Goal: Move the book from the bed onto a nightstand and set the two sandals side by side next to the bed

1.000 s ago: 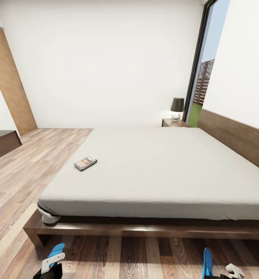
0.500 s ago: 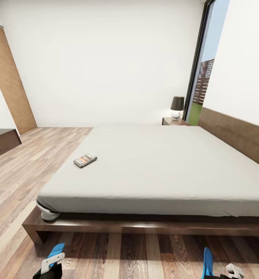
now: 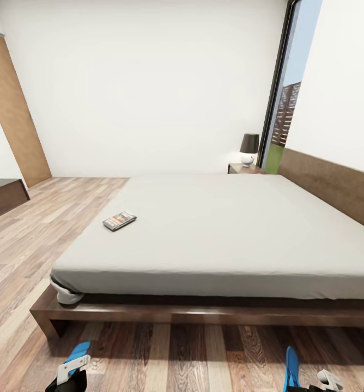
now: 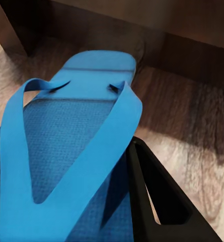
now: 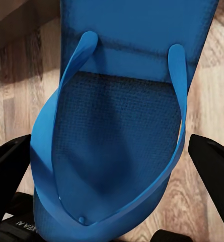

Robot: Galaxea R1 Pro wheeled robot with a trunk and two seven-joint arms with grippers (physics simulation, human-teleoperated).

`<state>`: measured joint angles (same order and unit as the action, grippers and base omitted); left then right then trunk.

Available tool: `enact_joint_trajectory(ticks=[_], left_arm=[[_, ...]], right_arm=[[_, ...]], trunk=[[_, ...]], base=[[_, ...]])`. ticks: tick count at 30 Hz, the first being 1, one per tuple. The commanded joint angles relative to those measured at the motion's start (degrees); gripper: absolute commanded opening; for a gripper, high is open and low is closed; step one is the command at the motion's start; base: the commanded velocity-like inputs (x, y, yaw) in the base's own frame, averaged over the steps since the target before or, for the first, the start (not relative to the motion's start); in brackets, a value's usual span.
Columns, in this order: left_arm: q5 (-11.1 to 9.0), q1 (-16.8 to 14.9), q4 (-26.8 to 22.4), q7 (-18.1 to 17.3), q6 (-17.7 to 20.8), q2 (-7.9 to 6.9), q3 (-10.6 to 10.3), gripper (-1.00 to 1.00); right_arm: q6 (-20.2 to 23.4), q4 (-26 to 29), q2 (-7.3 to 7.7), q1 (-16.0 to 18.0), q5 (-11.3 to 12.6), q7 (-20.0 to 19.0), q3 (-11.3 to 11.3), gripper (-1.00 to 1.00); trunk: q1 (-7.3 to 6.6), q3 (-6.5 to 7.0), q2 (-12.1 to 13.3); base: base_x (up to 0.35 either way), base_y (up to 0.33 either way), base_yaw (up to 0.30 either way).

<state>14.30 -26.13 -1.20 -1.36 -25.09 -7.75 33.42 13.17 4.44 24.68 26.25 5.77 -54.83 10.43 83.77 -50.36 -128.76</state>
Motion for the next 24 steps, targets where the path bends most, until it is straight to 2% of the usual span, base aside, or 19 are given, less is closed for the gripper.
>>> enact_joint_trajectory(ticks=[1, 7, 12, 18, 24], left_arm=[[0.55, -0.05, 0.06, -0.14, -0.21, -0.05, 0.51, -1.00], [0.55, -0.01, -0.09, -0.13, -1.08, -0.26, 0.51, -1.00], [0.55, -0.04, -0.19, -0.13, -3.00, -1.36, 0.51, -1.00], [0.54, -0.05, -1.05, -0.13, -3.53, -1.71, 0.53, -1.00], [0.55, -0.02, -1.78, -0.13, -4.79, -2.62, 0.51, -1.00]], right_arm=[[0.62, 0.02, 0.02, 0.03, 0.64, -0.18, 0.00, -1.00], [0.61, 0.02, 0.02, 0.03, 0.64, -0.18, 0.02, -1.00], [0.60, 0.02, 0.02, 0.04, 0.64, -0.18, 0.01, -1.00], [0.60, -0.01, 0.02, 0.04, 0.64, -0.18, 0.02, -1.00], [0.55, -0.03, 0.02, 0.05, 0.64, -0.18, 0.03, -1.00]], trunk=[[0.21, -0.24, -0.44], [1.53, -1.32, -2.85], [2.63, -2.21, -4.85], [3.95, -3.29, -7.26], [4.17, -3.47, -7.66]], base=[[0.000, 0.000, 0.000], [0.000, 0.000, 0.000], [0.000, 0.000, 0.000], [0.000, 0.000, 0.000], [0.000, 0.000, 0.000]])
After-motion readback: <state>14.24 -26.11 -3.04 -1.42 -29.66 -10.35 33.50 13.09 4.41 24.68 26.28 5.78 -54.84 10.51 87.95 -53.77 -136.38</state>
